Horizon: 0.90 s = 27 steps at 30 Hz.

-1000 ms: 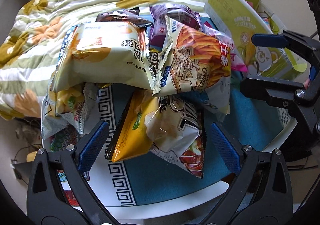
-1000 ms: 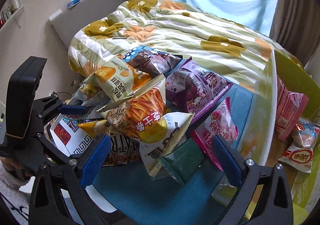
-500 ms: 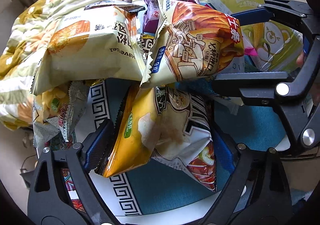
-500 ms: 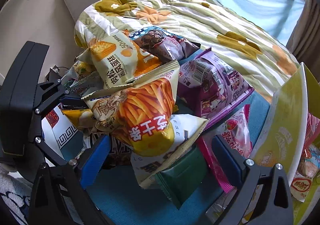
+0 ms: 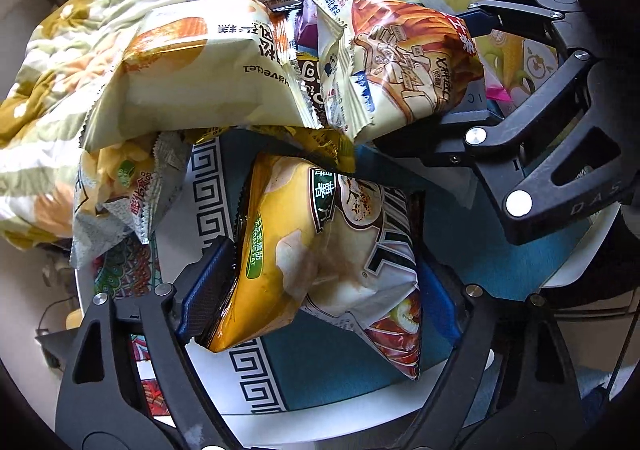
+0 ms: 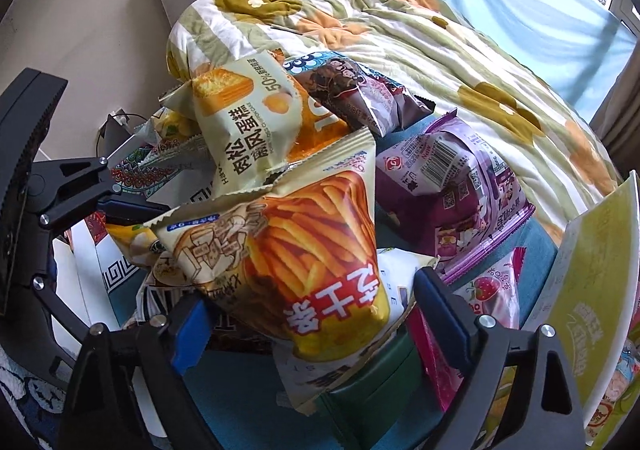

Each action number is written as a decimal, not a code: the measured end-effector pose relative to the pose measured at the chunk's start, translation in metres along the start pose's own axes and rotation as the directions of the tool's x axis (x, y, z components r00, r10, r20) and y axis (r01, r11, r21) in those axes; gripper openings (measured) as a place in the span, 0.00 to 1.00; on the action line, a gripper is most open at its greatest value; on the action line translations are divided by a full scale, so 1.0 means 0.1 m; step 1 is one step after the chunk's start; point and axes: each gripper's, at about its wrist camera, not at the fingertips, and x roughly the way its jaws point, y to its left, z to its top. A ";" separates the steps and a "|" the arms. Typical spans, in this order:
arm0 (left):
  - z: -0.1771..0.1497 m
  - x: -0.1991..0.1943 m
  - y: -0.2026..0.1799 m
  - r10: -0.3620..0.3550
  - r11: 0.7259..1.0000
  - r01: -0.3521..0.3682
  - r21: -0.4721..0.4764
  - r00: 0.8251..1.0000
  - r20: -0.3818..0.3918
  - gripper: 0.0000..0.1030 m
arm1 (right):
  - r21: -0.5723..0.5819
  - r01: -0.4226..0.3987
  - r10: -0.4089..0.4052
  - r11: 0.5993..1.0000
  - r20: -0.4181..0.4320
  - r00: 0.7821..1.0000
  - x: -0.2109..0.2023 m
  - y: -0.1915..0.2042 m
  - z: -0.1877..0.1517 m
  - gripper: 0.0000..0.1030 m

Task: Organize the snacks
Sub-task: 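Grasp the yellow chip bag with the left tool while the right tool grasps the orange fries bag, then carry both bags to the green box and open the left tool to drop the yellow bag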

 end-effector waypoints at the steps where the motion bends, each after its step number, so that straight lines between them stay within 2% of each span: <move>1: -0.01 0.00 0.01 0.002 1.000 -0.002 0.000 1.000 0.000 0.82 | -0.003 0.003 -0.003 1.000 -0.001 1.000 0.01 0.01 0.00 0.87; 6: -0.04 -0.03 0.00 0.006 1.000 -0.006 -0.005 1.000 -0.001 0.82 | -0.054 0.044 -0.042 0.998 0.030 0.999 0.02 0.08 -0.01 0.86; 8: -0.06 -0.04 0.00 0.004 1.000 -0.004 -0.007 1.000 0.000 0.82 | -0.073 0.059 -0.057 0.996 0.040 0.998 0.02 0.12 -0.03 0.73; 9: -0.07 -0.05 0.00 0.004 1.000 -0.004 -0.007 1.000 0.002 0.82 | -0.071 0.062 -0.059 0.996 0.043 0.997 0.02 0.13 -0.04 0.72; 11: -0.08 -0.09 -0.01 0.003 1.000 -0.003 -0.006 1.000 0.008 0.82 | -0.064 0.068 -0.065 0.996 0.050 0.997 0.00 0.14 -0.07 0.60; 14: -0.09 -0.17 -0.03 0.002 1.000 -0.002 -0.002 1.000 0.021 0.81 | -0.029 0.057 -0.055 0.998 0.068 0.996 -0.06 0.13 -0.11 0.54; 20: -0.09 -0.40 -0.05 -0.002 1.000 0.002 0.010 0.998 0.058 0.81 | 0.069 0.028 -0.037 0.997 0.134 0.990 -0.31 0.12 -0.12 0.49; 27: -0.09 -0.77 -0.06 -0.002 1.000 -0.002 0.031 0.993 0.119 0.81 | 0.171 0.007 -0.046 0.985 0.225 0.973 -0.68 0.20 -0.09 0.49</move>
